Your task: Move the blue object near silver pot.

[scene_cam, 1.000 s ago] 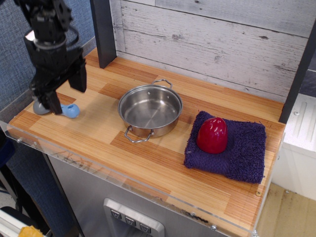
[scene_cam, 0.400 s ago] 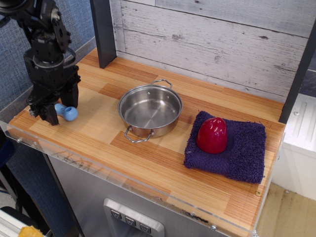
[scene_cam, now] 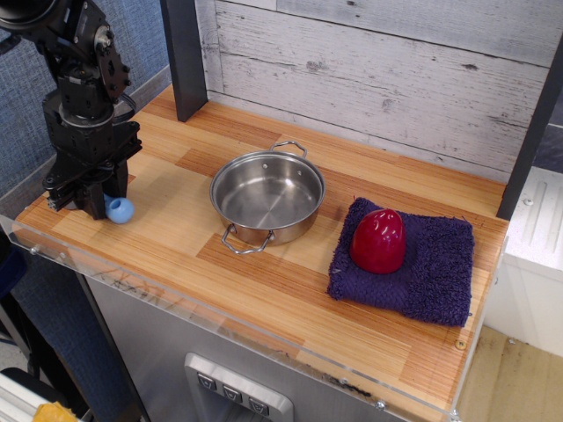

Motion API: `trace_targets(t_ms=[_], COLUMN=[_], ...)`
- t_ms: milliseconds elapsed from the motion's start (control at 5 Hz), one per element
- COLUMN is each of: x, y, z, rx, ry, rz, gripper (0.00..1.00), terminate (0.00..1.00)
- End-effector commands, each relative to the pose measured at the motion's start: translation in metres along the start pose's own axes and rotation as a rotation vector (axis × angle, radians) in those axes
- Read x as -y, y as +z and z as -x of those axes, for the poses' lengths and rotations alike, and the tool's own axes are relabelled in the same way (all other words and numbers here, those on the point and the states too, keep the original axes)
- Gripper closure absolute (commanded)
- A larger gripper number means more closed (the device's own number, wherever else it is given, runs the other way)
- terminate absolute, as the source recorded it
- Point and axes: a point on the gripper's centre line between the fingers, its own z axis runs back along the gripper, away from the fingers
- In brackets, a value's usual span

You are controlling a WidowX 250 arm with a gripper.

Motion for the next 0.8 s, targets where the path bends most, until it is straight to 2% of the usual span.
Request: trace_targets(t_ms=[0,400,600], x=[-0.009,-0.001,0.022], y=[0.037,0.069,0.082], z=[-0.006,-0.010,-0.006], rx=[0.037,0.018,-0.008], ry=[-0.055,-0.063,-0.066], rz=[0.079,0.152,0.196], gripper=[1.00,1.00,1.00], terminate=[0.00,0.00,0.00])
